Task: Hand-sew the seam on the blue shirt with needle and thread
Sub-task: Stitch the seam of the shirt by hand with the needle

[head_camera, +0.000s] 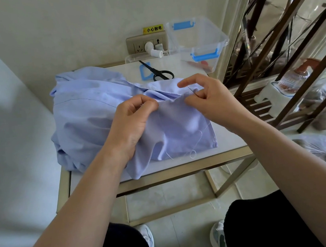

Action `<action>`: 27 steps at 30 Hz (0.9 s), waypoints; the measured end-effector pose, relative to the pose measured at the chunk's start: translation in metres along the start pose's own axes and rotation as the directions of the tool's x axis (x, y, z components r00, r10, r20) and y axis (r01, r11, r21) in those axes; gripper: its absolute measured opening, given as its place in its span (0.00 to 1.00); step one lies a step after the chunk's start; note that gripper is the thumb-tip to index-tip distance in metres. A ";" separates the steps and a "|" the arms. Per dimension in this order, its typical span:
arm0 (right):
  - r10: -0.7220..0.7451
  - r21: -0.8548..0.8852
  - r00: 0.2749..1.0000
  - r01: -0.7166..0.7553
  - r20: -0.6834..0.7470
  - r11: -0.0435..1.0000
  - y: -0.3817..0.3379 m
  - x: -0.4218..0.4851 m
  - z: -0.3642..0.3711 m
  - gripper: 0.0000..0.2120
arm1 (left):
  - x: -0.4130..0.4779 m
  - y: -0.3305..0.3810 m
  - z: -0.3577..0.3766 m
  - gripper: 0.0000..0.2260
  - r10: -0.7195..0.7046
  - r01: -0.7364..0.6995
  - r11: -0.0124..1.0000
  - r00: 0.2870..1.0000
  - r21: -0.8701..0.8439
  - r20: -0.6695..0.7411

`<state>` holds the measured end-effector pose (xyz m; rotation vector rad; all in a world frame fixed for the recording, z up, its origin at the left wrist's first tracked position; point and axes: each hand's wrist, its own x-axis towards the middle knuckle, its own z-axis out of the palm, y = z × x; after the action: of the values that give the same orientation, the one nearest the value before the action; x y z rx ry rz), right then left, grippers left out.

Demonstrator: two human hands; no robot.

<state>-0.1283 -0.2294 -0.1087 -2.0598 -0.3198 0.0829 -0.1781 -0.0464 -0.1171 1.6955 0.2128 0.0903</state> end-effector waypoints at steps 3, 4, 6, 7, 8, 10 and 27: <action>0.062 0.002 0.997 -0.062 -0.040 0.998 0.006 0.003 -0.002 0.05 | 0.001 0.000 0.000 0.09 0.000 0.001 1.000 1.000 0.012 -0.022; 0.083 0.025 0.995 -0.082 -0.050 0.996 0.007 0.004 -0.005 0.07 | 0.002 -0.001 0.000 0.08 0.000 0.000 1.000 0.999 0.014 -0.033; 0.101 0.065 0.993 -0.097 -0.062 0.993 0.008 0.005 -0.009 0.12 | 0.003 -0.001 0.000 0.07 0.002 -0.001 1.000 0.999 0.020 -0.051; 0.098 0.076 0.993 -0.093 -0.069 0.993 0.009 0.005 -0.009 0.13 | 0.004 -0.002 0.000 0.07 0.001 0.000 1.000 0.999 0.023 -0.055; 0.090 0.079 0.993 -0.085 -0.072 0.993 0.010 0.004 -0.008 0.14 | 0.005 -0.003 0.000 0.08 0.005 -0.003 1.000 0.998 0.029 -0.055; 0.058 0.050 0.996 -0.055 -0.062 0.997 0.013 0.001 -0.003 0.14 | 0.007 -0.006 0.000 0.09 0.027 -0.023 0.998 0.998 0.054 -0.065; 0.082 0.160 0.986 -0.058 -0.147 0.985 0.004 0.002 -0.014 0.10 | 0.008 -0.001 -0.010 0.06 -0.013 0.011 0.999 0.997 -0.036 -0.070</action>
<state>-0.1230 -0.2432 -0.1051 -1.9093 -0.1414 -0.0075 -0.1718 -0.0354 -0.1175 1.6573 0.2728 0.1443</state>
